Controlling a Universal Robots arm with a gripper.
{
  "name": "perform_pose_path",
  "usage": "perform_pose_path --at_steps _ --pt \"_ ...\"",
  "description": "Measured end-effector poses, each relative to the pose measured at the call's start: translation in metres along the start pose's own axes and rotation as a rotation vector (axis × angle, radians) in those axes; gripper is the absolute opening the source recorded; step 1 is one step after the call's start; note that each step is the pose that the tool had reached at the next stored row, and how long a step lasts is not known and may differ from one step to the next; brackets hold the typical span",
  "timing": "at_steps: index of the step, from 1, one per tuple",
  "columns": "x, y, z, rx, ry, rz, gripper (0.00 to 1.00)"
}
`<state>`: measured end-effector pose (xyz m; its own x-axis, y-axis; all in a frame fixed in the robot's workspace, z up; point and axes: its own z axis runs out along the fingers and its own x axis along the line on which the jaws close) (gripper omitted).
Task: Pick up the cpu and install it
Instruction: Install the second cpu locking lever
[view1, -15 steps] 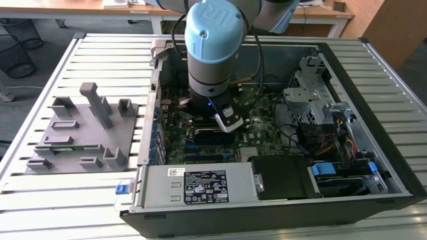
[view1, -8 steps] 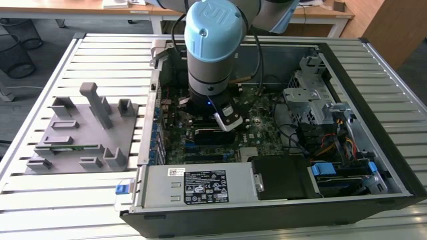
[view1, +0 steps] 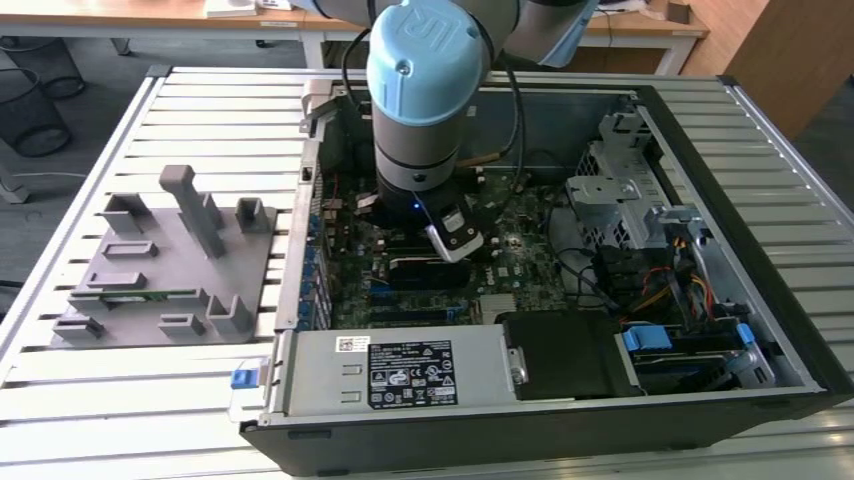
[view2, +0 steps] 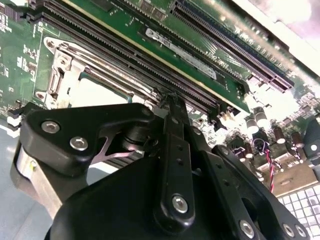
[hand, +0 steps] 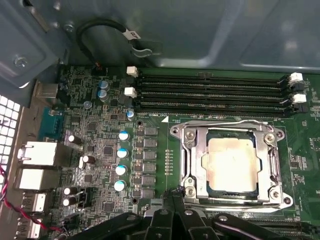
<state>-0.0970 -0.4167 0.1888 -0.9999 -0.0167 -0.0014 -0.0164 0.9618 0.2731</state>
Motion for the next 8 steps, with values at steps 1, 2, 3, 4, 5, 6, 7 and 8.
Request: perform_pose_path --at_steps 1,2,3,4,5,6,7,8 --pt "0.0003 0.0 0.0 0.0001 0.0001 0.0 0.11" --pt "0.0006 0.0001 0.0 0.0001 0.0001 0.0 0.11" --pt "0.0011 0.0001 0.0 0.0 0.0001 0.0 0.11" --pt "0.0015 0.0002 0.0 0.0001 0.0001 0.0 0.11" --pt "0.0019 0.0004 0.0001 0.0004 0.0001 0.0 0.11" --pt "0.0021 0.0009 0.0002 0.0008 0.0003 0.0 0.11" --pt "0.0023 0.0016 0.0004 0.0007 0.0001 0.0 0.11" --pt "0.0025 0.0022 0.0006 0.0005 0.0001 0.0 0.11"
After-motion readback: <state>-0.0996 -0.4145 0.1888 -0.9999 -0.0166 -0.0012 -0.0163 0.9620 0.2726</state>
